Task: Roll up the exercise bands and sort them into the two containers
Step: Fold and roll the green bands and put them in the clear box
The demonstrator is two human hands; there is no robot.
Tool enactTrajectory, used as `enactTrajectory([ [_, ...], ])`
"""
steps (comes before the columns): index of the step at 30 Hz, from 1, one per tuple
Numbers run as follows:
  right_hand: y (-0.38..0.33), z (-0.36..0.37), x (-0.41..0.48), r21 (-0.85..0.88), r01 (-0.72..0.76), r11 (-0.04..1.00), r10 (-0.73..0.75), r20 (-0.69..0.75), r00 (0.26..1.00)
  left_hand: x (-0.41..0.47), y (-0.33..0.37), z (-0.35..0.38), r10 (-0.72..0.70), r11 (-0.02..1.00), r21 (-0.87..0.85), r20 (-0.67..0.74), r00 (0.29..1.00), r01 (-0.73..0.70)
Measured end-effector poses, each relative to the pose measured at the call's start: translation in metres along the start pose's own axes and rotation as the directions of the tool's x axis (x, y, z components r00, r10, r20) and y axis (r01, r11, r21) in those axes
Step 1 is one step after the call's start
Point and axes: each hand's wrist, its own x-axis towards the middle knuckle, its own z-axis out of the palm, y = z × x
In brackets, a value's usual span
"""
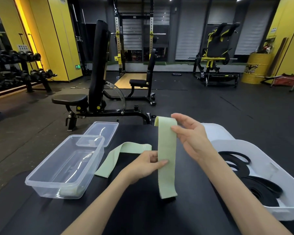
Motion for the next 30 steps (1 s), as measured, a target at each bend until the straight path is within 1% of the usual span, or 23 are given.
enactTrajectory([
  [2,-0.006,-0.002,0.004,0.048,-0.006,0.999,0.007,-0.018,1.000,0.001,-0.006,0.006,-0.035,0.998,-0.049,0.044,0.998,0.038],
  [5,-0.011,-0.007,0.014,0.148,-0.081,0.986,0.088,-0.047,0.995,0.000,-0.005,0.016,-0.039,0.988,-0.145,0.100,0.994,0.053],
  [8,-0.006,-0.012,0.021,0.177,-0.174,0.969,0.191,-0.082,0.978,0.000,-0.007,0.023,-0.024,0.974,-0.225,0.059,0.998,0.037],
  [10,0.001,-0.015,0.025,0.155,-0.206,0.966,0.225,-0.118,0.967,0.000,-0.013,0.024,-0.022,0.979,-0.204,0.021,1.000,0.026],
  [11,0.005,-0.017,0.028,0.117,-0.211,0.971,0.224,-0.114,0.968,0.000,-0.017,0.024,-0.032,0.982,-0.184,0.017,0.999,0.035],
  [13,0.011,-0.021,0.034,0.050,-0.214,0.975,0.218,-0.089,0.972,-0.002,-0.024,0.024,-0.063,0.983,-0.170,0.025,0.998,0.067],
  [17,0.020,-0.024,0.050,0.011,-0.281,0.960,0.280,-0.119,0.953,-0.007,-0.032,0.023,-0.131,0.976,-0.167,0.072,0.989,0.141],
  [21,0.026,-0.023,0.059,-0.011,-0.293,0.956,0.292,-0.042,0.955,-0.010,-0.038,0.022,-0.162,0.971,-0.162,0.097,0.982,0.176],
  [23,0.028,-0.023,0.064,0.001,-0.296,0.955,0.295,-0.078,0.952,-0.011,-0.042,0.023,-0.167,0.972,-0.155,0.079,0.983,0.178],
  [25,0.030,-0.025,0.070,0.013,-0.306,0.952,0.304,-0.160,0.939,-0.011,-0.044,0.024,-0.171,0.971,-0.153,0.078,0.982,0.182],
  [26,0.032,-0.027,0.073,-0.004,-0.310,0.951,0.303,-0.190,0.934,-0.011,-0.044,0.025,-0.174,0.976,-0.121,0.081,0.981,0.183],
  [27,0.034,-0.029,0.076,-0.027,-0.308,0.951,0.296,-0.202,0.934,-0.011,-0.044,0.026,-0.174,0.983,-0.050,0.072,0.982,0.178],
  [30,0.041,-0.034,0.082,-0.106,-0.284,0.953,0.259,-0.199,0.945,-0.011,-0.047,0.032,-0.151,0.963,0.223,-0.028,0.988,0.153],
])
